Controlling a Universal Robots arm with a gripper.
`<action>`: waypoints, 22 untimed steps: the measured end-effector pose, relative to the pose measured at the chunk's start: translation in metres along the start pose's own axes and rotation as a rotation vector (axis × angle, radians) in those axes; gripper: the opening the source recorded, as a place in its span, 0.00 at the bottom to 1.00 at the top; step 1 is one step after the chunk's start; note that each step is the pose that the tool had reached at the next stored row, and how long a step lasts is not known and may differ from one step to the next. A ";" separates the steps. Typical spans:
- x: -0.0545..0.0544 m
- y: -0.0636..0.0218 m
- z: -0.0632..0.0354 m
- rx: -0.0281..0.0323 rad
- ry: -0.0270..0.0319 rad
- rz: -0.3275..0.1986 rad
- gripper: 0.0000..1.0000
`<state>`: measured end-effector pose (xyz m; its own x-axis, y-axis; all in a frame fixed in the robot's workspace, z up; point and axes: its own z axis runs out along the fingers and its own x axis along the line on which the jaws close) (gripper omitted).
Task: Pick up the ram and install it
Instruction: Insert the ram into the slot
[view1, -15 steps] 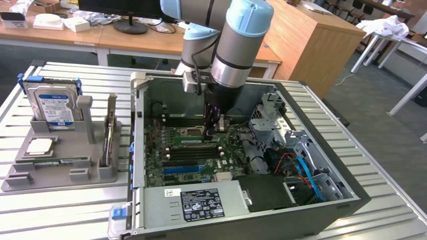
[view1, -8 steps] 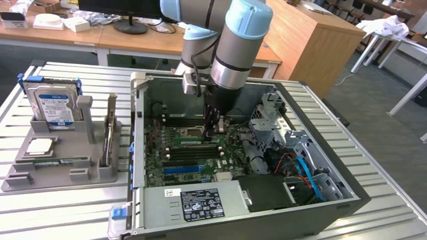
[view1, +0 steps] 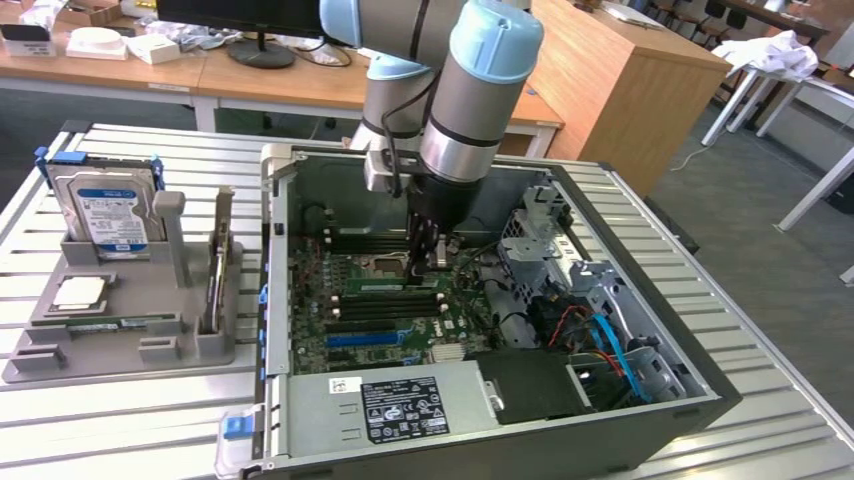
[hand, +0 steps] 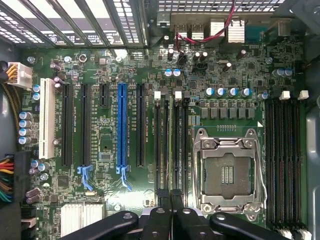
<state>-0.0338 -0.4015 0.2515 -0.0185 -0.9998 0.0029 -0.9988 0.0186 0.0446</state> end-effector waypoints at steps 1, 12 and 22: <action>0.000 0.0000 0.0000 0.0000 0.0000 0.000 0.12; 0.006 -0.0001 0.0002 0.0001 -0.0023 0.000 0.12; 0.013 -0.0002 0.0002 0.0001 -0.0038 0.000 0.12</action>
<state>-0.0338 -0.4149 0.2514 -0.0185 -0.9998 -0.0009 -0.9988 0.0184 0.0445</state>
